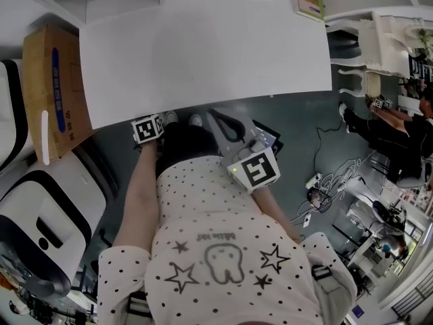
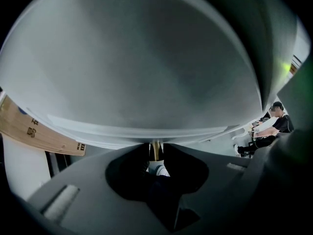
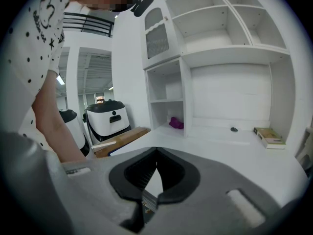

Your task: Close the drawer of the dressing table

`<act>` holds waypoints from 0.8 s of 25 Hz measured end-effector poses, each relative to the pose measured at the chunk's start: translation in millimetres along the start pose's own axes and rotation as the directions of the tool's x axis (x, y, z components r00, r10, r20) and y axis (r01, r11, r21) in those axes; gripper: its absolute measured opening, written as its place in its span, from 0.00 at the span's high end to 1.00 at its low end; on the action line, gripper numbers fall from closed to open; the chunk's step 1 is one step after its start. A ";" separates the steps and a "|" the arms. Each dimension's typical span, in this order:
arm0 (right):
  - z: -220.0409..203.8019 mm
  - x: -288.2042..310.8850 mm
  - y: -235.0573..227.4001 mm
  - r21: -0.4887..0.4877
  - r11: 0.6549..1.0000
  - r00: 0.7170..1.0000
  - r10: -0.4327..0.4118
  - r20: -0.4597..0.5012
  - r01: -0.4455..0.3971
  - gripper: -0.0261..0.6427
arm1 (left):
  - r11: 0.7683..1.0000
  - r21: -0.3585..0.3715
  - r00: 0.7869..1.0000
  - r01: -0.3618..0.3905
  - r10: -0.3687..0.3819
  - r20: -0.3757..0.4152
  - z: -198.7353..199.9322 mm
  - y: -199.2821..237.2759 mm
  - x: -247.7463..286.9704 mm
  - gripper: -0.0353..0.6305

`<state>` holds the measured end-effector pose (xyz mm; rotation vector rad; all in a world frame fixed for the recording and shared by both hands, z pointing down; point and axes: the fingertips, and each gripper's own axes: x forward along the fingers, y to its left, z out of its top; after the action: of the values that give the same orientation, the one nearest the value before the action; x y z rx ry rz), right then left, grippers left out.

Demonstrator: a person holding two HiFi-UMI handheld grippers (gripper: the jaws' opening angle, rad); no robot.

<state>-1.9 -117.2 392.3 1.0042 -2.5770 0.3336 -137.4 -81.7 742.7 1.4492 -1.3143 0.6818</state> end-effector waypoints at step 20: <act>1.1 -5.2 12.0 -0.005 1.000 1.000 0.009 0.024 -0.009 0.97 | 1.000 0.028 1.000 -0.005 0.005 -0.005 2.6 -1.9 -9.4 0.82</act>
<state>-6.9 -105.7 388.2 1.0015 -2.6032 0.3192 -138.5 -80.8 732.9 1.4657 -1.3102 0.7090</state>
